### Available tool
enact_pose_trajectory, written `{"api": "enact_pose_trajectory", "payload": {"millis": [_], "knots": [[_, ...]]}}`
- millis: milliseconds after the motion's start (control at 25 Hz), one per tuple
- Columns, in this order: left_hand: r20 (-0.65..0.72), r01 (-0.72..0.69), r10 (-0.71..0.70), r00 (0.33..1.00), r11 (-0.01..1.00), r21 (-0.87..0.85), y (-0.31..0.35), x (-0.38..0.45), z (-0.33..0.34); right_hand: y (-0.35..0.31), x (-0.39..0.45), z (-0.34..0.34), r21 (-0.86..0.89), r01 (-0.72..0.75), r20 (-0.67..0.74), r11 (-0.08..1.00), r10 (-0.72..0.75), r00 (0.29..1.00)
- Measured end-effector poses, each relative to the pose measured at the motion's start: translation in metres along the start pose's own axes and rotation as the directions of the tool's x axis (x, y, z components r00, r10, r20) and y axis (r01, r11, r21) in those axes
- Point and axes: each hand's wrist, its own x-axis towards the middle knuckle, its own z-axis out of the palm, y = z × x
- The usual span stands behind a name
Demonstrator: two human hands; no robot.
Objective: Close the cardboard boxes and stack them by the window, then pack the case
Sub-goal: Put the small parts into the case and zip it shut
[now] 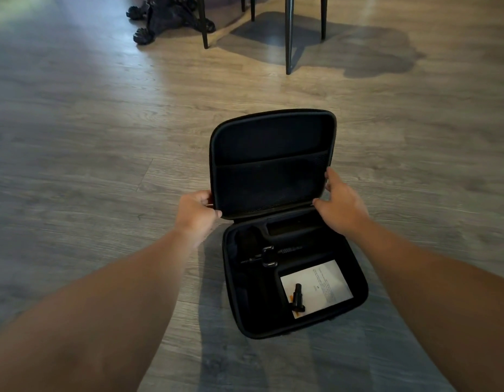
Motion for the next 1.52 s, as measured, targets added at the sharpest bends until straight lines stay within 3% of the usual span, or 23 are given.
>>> {"api": "enact_pose_trajectory", "payload": {"millis": [80, 200, 360, 440, 520, 560, 640, 760, 920, 1160, 1280, 1440, 1520], "knots": [[0.002, -0.043, 0.043, 0.999, 0.999, 0.008, 0.008, -0.003, 0.000, -0.001, -0.006, -0.008, 0.141, -0.005, -0.043, 0.990, 0.011, 0.999], [-0.033, -0.098, 0.100, 0.994, 0.994, 0.050, 0.017, -0.008, 0.000, 0.005, -0.016, -0.022, 0.196, -0.057, -0.163, 0.979, 0.090, 0.983], [0.003, -0.234, 0.239, 0.971, 0.950, 0.205, 0.016, -0.022, -0.008, 0.021, -0.038, -0.040, 0.271, -0.081, -0.095, 0.959, 0.110, 0.989], [0.106, -0.361, 0.345, 0.932, 0.876, 0.321, 0.014, -0.029, -0.018, 0.031, -0.055, -0.041, 0.187, -0.062, -0.053, 0.980, 0.073, 0.996], [0.263, -0.520, 0.449, 0.854, 0.719, 0.461, 0.014, -0.035, -0.023, 0.042, -0.073, -0.040, -0.001, -0.005, -0.004, 1.000, 0.005, 1.000], [0.316, -0.562, 0.466, 0.826, 0.642, 0.523, 0.011, -0.037, -0.025, 0.047, -0.082, -0.040, -0.095, 0.036, 0.034, 0.995, -0.032, 0.999], [0.329, -0.532, 0.426, 0.843, 0.568, 0.628, 0.002, -0.042, -0.024, 0.058, -0.097, -0.041, -0.194, 0.096, 0.152, 0.976, -0.067, 0.986], [0.348, -0.476, 0.324, 0.879, 0.583, 0.659, -0.009, -0.053, -0.024, 0.070, -0.110, -0.042, -0.243, 0.110, 0.343, 0.964, -0.021, 0.939], [0.356, -0.430, 0.245, 0.902, 0.585, 0.687, -0.013, -0.055, -0.024, 0.084, -0.126, -0.028, -0.281, 0.109, 0.425, 0.954, 0.022, 0.905], [0.223, -0.242, 0.142, 0.965, 0.811, 0.533, -0.008, -0.051, -0.013, 0.081, -0.138, -0.006, -0.251, 0.023, 0.385, 0.968, 0.078, 0.920], [0.159, -0.132, 0.068, 0.985, 0.892, 0.433, -0.004, -0.043, -0.004, 0.074, -0.144, 0.011, -0.364, 0.059, 0.380, 0.930, 0.090, 0.920], [0.151, -0.088, 0.025, 0.988, 0.900, 0.427, -0.004, -0.035, 0.000, 0.071, -0.134, 0.013, -0.378, 0.080, 0.335, 0.922, 0.055, 0.941], [0.150, -0.115, 0.045, 0.988, 0.860, 0.498, -0.006, -0.035, -0.001, 0.073, -0.130, 0.006, -0.350, 0.012, 0.224, 0.937, 0.072, 0.972]]}}
